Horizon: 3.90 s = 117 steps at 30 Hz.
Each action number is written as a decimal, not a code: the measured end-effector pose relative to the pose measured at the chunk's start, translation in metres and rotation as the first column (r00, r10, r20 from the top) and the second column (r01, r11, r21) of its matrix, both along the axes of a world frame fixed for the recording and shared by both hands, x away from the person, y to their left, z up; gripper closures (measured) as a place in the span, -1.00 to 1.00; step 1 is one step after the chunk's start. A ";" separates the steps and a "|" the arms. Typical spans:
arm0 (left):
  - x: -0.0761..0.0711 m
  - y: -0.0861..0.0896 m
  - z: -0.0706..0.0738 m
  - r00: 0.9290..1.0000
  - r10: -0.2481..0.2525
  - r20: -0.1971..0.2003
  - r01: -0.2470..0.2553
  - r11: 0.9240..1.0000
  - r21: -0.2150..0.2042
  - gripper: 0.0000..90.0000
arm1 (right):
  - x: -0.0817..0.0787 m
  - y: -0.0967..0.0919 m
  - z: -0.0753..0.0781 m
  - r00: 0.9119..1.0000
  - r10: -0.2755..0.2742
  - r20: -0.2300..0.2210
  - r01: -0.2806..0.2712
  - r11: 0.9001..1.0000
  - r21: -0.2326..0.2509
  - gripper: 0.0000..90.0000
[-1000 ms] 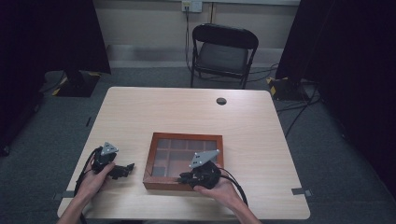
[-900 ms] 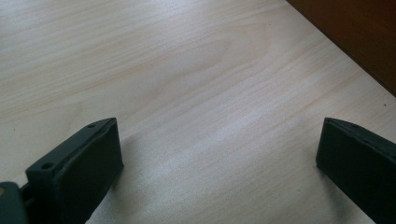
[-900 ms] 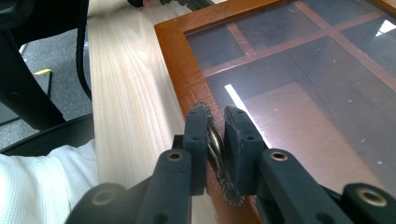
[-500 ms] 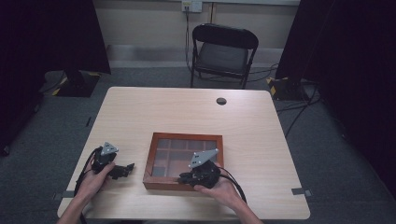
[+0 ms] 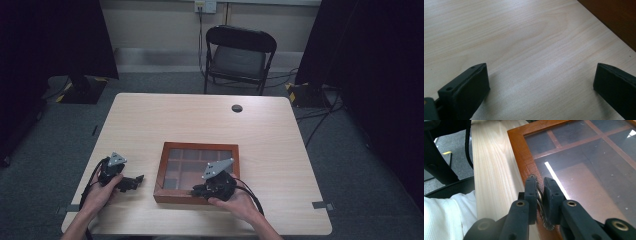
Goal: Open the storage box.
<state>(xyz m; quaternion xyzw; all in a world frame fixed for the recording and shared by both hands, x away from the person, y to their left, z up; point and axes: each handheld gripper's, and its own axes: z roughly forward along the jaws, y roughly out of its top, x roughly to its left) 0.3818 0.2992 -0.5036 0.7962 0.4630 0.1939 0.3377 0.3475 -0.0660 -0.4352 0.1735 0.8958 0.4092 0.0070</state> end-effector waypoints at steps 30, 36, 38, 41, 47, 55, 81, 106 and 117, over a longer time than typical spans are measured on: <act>0.000 0.000 0.000 1.000 0.000 0.000 0.000 1.000 0.000 -1.00 | 0.003 -0.005 0.018 1.000 0.003 -0.007 -0.002 0.999 0.033 0.81; 0.000 0.000 0.000 1.000 0.000 0.000 0.000 1.000 0.000 -1.00 | 0.005 -0.006 0.024 1.000 0.006 -0.010 -0.006 0.999 0.038 0.81; 0.000 0.000 0.000 1.000 0.000 0.000 0.000 1.000 0.001 -1.00 | 0.006 -0.006 0.025 1.000 0.006 -0.011 -0.006 0.999 0.038 0.81; 0.000 0.000 0.000 1.000 0.000 0.000 0.000 1.000 0.000 -1.00 | 0.006 -0.006 0.026 1.000 0.006 -0.011 -0.005 0.999 0.034 0.81; 0.000 0.000 0.000 1.000 0.000 0.000 0.000 1.000 0.000 -1.00 | 0.006 -0.006 0.028 1.000 0.005 -0.008 -0.005 0.999 0.036 0.81; 0.000 0.000 0.000 1.000 0.000 0.000 0.000 1.000 0.000 -1.00 | 0.008 -0.007 0.037 1.000 0.007 0.001 -0.007 0.999 0.046 0.81; 0.000 0.000 0.000 1.000 0.000 0.000 0.000 1.000 0.000 -1.00 | 0.014 -0.007 0.056 1.000 0.007 0.027 -0.009 0.998 0.057 0.82; 0.000 0.000 0.000 1.000 0.000 0.000 0.000 1.000 0.000 -1.00 | 0.023 -0.008 0.073 0.999 0.007 0.037 -0.009 0.998 0.066 0.82; 0.000 0.000 0.000 1.000 0.001 0.001 -0.001 1.000 0.001 -1.00 | 0.027 -0.007 0.080 0.999 0.010 0.037 -0.012 0.998 0.060 0.82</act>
